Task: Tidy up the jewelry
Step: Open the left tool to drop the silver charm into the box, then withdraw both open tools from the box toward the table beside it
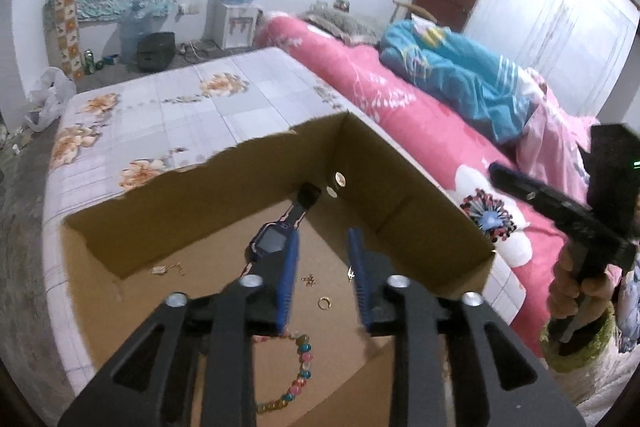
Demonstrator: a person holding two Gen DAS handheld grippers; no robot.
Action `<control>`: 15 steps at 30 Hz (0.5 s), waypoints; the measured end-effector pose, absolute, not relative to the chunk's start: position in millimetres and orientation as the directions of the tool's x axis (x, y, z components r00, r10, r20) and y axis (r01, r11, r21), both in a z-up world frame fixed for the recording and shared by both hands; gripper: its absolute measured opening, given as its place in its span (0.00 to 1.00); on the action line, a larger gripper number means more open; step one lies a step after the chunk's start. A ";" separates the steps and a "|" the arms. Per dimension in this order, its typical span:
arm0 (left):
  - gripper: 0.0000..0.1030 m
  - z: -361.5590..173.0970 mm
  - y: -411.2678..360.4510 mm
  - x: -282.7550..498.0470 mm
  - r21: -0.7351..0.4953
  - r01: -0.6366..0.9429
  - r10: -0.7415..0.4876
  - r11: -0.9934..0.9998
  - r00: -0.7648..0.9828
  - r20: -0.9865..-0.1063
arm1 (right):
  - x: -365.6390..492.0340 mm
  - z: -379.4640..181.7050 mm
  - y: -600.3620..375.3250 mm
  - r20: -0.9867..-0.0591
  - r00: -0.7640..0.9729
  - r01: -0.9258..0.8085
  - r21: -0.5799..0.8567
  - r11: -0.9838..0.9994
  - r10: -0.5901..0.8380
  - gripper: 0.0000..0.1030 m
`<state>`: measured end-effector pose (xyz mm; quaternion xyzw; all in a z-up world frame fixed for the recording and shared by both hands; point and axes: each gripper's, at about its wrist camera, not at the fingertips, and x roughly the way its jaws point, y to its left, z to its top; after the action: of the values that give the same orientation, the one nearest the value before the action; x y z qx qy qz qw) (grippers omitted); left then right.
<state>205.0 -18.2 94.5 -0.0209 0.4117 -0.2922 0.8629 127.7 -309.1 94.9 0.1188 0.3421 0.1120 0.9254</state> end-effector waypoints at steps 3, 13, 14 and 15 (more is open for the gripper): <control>0.49 103.4 3.0 185.5 -0.283 0.455 -0.514 0.845 0.540 -0.667 | 132.8 80.3 -308.3 -0.662 0.692 -0.091 0.315 0.945 0.287 0.34; 0.68 89.7 75.1 142.2 -0.327 0.270 -0.424 0.905 0.606 -0.673 | 133.3 53.7 -303.2 -0.734 0.580 -0.049 0.401 0.915 0.353 0.38; 0.69 87.3 77.4 139.8 -0.324 0.264 -0.417 0.909 0.607 -0.676 | 132.9 51.9 -300.9 -0.736 0.568 -0.054 0.412 0.910 0.367 0.38; 0.70 84.1 79.8 136.7 -0.322 0.256 -0.411 0.911 0.608 -0.680 | 132.7 52.5 -299.4 -0.738 0.569 -0.052 0.409 0.911 0.363 0.40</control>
<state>136.7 79.9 84.1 -0.0963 0.4014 -0.1871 0.8914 132.7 -299.4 52.5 0.1734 0.4487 0.1196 0.8685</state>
